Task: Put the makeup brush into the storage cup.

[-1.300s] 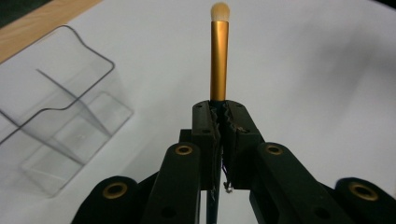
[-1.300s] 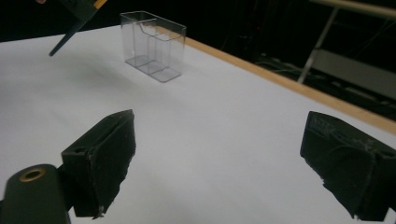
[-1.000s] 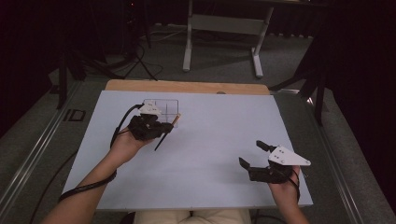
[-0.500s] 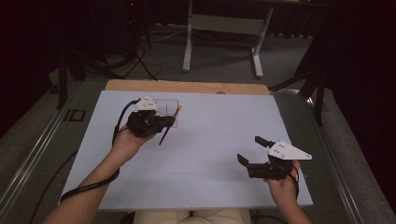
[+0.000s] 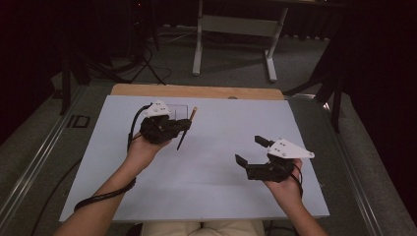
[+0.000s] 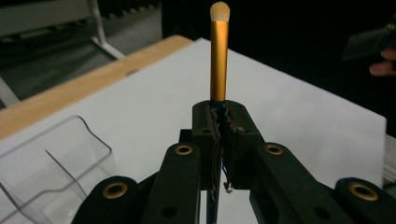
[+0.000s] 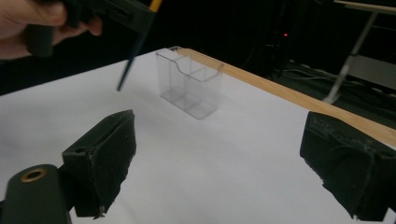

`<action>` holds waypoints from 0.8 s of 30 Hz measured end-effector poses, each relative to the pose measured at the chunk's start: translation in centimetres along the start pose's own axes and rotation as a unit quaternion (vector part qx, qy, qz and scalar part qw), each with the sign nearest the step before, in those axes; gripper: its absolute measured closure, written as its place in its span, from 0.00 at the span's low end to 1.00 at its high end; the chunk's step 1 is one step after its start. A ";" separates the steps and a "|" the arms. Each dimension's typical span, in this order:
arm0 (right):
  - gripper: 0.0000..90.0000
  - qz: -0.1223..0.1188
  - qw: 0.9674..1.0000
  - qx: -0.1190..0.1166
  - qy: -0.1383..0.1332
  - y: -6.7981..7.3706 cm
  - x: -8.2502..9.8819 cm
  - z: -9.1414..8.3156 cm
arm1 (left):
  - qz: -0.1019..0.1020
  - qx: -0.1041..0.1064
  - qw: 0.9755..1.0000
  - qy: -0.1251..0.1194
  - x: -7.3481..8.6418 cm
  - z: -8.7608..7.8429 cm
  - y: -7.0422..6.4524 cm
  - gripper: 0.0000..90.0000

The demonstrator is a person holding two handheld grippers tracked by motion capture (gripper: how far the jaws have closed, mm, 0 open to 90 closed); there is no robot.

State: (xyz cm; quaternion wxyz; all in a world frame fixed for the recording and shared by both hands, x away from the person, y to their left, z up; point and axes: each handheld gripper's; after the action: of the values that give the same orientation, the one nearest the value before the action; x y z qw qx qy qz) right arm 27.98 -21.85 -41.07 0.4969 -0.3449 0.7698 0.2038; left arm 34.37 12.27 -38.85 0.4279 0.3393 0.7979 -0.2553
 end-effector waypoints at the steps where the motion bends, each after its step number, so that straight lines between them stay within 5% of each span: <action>1: 0.12 -0.001 1.000 -0.004 -0.001 0.2 -0.1 0.2 | 0.002 -0.004 1.000 -0.007 0.0 0.0 -0.1 0.94; 10: 0.12 0.002 1.000 -0.024 0.004 1.8 -1.3 2.6 | -0.015 0.009 0.999 -0.051 -0.6 0.1 -0.4 0.94; 24: 0.32 0.025 0.998 -0.053 0.024 4.1 -2.2 6.1 | -0.018 0.022 0.996 -0.083 -1.0 0.9 -1.5 0.94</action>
State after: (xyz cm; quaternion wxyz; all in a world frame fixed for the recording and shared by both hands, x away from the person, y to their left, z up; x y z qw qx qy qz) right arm 29.36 -14.40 -41.78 0.4545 -0.3564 0.7777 0.2483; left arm 34.11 10.41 -38.23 0.4803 0.3114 0.7599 -0.3079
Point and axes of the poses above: each handheld gripper's, and its own axes: z roughly forward along the jaws, x roughly out of its underside, y roughly to its left, and after that the axes turned 5 degrees about y, right-handed
